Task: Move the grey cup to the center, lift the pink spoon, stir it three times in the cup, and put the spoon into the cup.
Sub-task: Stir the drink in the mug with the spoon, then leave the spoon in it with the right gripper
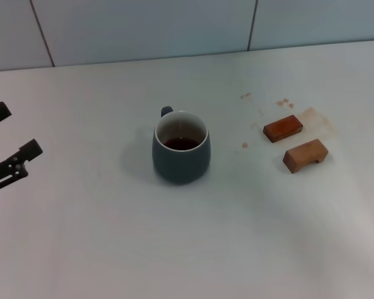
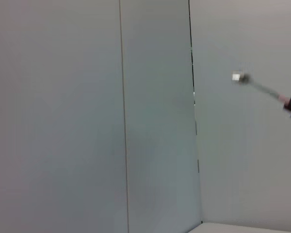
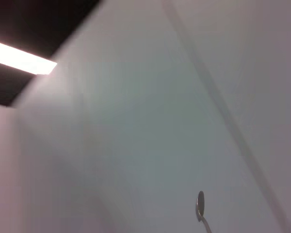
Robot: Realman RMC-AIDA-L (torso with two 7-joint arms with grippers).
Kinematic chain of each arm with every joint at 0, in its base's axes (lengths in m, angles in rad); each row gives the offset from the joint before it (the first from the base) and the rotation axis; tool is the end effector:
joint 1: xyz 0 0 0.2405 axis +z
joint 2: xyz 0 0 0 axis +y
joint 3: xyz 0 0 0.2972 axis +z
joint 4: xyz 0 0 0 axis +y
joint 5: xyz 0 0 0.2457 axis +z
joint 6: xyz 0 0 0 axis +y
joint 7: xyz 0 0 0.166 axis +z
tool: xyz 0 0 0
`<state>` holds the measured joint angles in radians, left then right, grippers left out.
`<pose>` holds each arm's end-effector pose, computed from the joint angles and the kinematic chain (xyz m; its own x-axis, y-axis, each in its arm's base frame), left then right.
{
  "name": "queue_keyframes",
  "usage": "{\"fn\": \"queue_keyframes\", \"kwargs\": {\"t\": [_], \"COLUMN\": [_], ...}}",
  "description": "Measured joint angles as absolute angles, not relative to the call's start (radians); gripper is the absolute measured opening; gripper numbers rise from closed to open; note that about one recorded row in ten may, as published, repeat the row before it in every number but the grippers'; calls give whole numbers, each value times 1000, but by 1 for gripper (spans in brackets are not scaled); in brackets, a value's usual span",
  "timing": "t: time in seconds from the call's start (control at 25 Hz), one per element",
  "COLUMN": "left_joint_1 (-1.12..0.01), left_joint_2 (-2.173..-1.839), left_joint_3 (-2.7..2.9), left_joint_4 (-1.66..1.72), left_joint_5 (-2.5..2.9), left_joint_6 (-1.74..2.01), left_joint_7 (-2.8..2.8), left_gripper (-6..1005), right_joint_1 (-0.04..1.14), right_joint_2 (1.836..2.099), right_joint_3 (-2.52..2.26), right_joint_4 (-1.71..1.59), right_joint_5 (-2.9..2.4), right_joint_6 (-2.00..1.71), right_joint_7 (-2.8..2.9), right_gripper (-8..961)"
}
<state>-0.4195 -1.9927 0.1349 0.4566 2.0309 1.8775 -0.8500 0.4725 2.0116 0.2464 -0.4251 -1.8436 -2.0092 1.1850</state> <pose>-0.3627 0.3190 0.0378 0.6924 -0.0807 0.7170 0.3689 -0.8144 -0.4480 0.3478 0.3257 0.1014 0.2529 0.2198 -0.9422 -0.6407 -0.6917 -0.3333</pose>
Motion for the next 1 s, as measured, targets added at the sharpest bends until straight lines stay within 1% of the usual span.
{"fn": "queue_keyframes", "kwargs": {"t": [0.08, 0.12, 0.16, 0.2, 0.32, 0.36, 0.4, 0.52, 0.56, 0.6, 0.72, 0.76, 0.8, 0.92, 0.96, 1.0], "left_joint_1": [-421, -421, -421, -421, -426, -427, -429, -432, -433, -434, -434, -434, -434, -433, -430, -430], "left_joint_2": [-1999, -1999, -1999, -1999, -2007, -2008, -2010, -2011, -2012, -2012, -2013, -2014, -2014, -2014, -2014, -2014], "left_joint_3": [135, 135, 135, 135, 135, 135, 135, 135, 135, 135, 140, 144, 144, 165, 197, 197], "left_joint_4": [457, 457, 457, 457, 456, 456, 456, 456, 456, 457, 457, 457, 457, 460, 463, 463], "left_joint_5": [2031, 2031, 2031, 2031, 2023, 2021, 2019, 2018, 2018, 2018, 2018, 2020, 2020, 2025, 2026, 2026], "left_joint_6": [1873, 1873, 1873, 1873, 1868, 1867, 1864, 1860, 1859, 1859, 1857, 1853, 1853, 1838, 1820, 1820], "left_joint_7": [-850, -850, -850, -850, -850, -850, -850, -851, -851, -852, -852, -852, -852, -852, -853, -853], "left_gripper": [847, 847, 847, 847, 847, 847, 847, 847, 847, 847, 847, 847, 847, 847, 847, 847], "right_joint_1": [524, 544, 585, 585, 617, 621, 621, 620, 618, 618, 638, 677, 677, 755, 810, 810], "right_joint_2": [1994, 1989, 1982, 1982, 1980, 1981, 1981, 1982, 1980, 1980, 1966, 1958, 1958, 1949, 1946, 1946], "right_joint_3": [222, 200, 128, 128, -26, -148, -148, -330, -446, -446, -594, -657, -657, -731, -778, -778], "right_joint_4": [-557, -625, -774, -774, -986, -1108, -1108, -1281, -1385, -1385, -1505, -1549, -1549, -1540, -1502, -1502], "right_joint_5": [-1844, -1844, -1843, -1843, -1827, -1803, -1803, -1798, -1805, -1805, -1869, -1952, -1952, -2066, -2143, -2143], "right_joint_6": [-2077, -2094, -2114, -2114, -2103, -2081, -2081, -2026, -1990, -1990, -1953, -1948, -1948, -1969, -1978, -1978], "right_joint_7": [1329, 1401, 1553, 1553, 1750, 1860, 1860, 2014, 2104, 2104, 2234, 2316, 2316, 2402, 2436, 2436], "right_gripper": [111, 110, 110, 110, 110, 110, 110, 110, 110, 110, 110, 110, 111, 111, 111, 111]}}
